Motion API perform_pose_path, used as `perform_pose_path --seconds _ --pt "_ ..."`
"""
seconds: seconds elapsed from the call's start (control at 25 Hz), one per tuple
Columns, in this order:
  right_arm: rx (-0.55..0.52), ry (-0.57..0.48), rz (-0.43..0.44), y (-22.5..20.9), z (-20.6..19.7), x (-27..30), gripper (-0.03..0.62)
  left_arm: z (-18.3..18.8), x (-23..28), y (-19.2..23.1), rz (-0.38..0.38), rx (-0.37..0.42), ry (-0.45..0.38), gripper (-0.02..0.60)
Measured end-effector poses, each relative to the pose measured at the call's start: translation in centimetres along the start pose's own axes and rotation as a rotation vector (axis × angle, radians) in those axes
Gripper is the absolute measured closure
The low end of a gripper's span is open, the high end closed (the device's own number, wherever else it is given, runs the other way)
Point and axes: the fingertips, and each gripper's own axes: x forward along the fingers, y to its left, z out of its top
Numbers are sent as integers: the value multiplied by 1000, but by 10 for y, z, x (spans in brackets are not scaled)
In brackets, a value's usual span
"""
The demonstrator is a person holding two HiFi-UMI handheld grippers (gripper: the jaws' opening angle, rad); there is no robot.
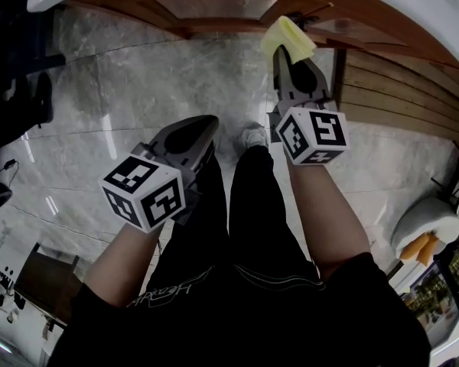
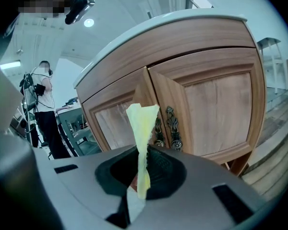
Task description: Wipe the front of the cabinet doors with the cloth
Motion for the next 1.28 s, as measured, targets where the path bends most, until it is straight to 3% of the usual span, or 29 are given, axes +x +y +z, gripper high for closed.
perform_pose_path --seconds 0.8,1.28 --pt "-104 100 226 140 -38 72 553 6 -80 93 81 -122 -104 575" --pt "-179 161 234 177 -73 123 553 -4 -127 148 137 -187 -142 575"
